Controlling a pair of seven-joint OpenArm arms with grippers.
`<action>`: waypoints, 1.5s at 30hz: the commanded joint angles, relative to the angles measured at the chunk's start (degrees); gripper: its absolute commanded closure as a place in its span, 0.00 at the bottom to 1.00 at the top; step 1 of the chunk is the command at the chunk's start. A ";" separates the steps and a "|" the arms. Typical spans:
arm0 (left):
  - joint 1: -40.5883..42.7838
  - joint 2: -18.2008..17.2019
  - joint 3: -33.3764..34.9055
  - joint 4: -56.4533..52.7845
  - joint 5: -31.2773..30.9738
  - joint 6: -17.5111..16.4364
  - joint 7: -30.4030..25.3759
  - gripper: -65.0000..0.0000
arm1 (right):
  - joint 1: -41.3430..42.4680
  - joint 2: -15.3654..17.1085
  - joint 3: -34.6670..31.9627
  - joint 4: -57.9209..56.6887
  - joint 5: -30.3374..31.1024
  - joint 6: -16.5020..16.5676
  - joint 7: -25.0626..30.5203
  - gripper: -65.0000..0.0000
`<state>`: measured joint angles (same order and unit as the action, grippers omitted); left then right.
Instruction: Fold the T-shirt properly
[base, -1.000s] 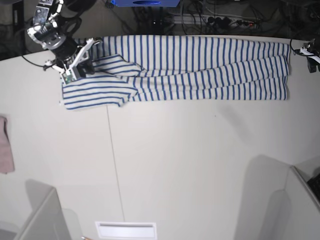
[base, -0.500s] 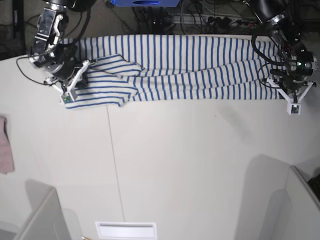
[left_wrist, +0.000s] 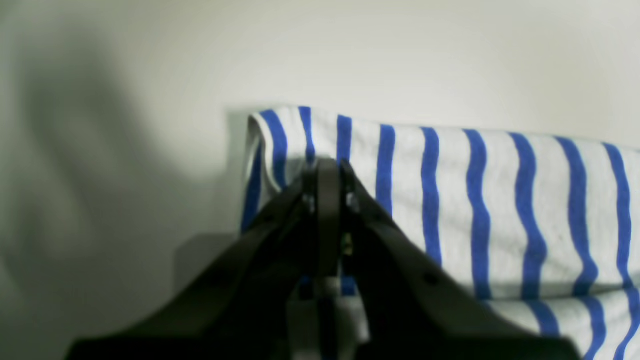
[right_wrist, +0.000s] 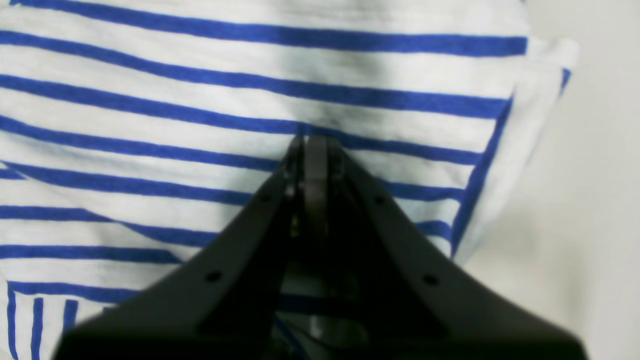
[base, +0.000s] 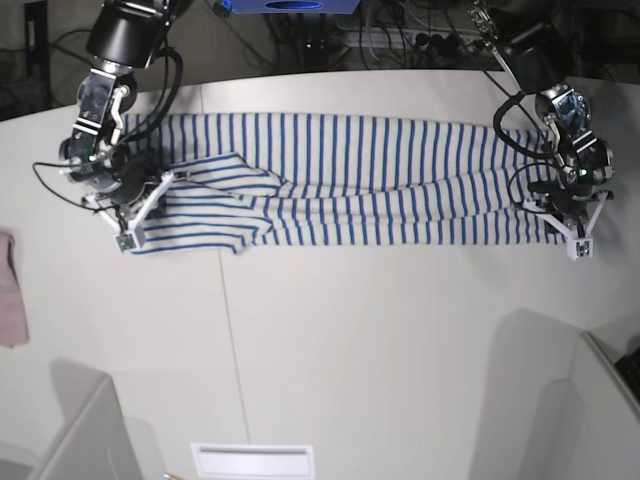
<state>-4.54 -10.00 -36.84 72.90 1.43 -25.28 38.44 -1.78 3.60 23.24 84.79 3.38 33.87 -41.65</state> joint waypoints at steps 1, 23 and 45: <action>-0.08 -0.07 -0.04 0.46 1.07 0.18 2.58 1.00 | 0.95 0.67 0.10 2.02 -0.26 -0.50 0.46 1.00; 6.95 -4.29 -8.83 19.10 -19.67 0.00 13.65 1.00 | 11.06 3.75 0.01 1.14 -0.17 -0.50 -4.46 0.27; 10.91 -5.17 -13.31 18.66 -20.03 0.00 13.65 1.00 | 11.32 4.36 -0.61 -2.64 -0.17 3.54 -1.30 0.76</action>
<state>6.79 -13.98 -49.98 90.74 -18.11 -25.45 53.19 8.32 7.31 22.59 81.25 2.52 37.15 -44.07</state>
